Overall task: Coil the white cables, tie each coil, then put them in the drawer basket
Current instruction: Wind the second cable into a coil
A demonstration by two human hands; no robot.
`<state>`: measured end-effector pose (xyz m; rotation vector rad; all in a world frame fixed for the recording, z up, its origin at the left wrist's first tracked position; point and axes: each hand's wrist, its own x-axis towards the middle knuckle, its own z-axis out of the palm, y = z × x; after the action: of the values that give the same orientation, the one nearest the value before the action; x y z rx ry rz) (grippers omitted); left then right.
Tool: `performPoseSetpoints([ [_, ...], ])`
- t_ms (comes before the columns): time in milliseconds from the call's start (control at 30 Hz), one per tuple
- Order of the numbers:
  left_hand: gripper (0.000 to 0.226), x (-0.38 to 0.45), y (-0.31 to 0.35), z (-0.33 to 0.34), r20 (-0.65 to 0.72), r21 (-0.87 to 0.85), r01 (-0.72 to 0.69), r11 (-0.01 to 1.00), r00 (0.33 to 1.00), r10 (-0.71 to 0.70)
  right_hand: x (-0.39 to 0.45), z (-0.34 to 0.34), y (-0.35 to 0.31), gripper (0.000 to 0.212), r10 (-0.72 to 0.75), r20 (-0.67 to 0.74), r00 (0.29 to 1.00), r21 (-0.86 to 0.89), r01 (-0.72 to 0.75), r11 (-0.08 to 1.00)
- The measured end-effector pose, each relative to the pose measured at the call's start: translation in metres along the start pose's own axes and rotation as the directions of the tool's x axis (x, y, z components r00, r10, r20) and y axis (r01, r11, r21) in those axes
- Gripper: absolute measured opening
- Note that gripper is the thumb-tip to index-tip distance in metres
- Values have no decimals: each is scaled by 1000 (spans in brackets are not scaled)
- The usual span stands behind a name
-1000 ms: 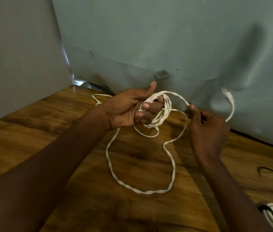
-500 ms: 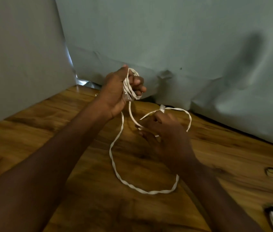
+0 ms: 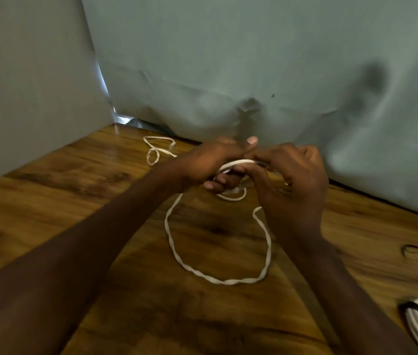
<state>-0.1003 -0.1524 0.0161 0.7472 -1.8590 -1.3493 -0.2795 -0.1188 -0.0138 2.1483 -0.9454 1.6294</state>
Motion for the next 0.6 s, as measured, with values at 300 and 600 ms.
performPoseSetpoints([
  [300, 49, 5, -9, 1, 120, -377, 49, 925, 993, -4, 3, 12, -2, 20, 419, 127, 899, 431, -431, 793],
  [600, 46, 14, -20, 3, 42, -547, 8, 837, 999, 18, 5, 20, -7, 37, 520, 542, 660, 715, -688, 128],
])
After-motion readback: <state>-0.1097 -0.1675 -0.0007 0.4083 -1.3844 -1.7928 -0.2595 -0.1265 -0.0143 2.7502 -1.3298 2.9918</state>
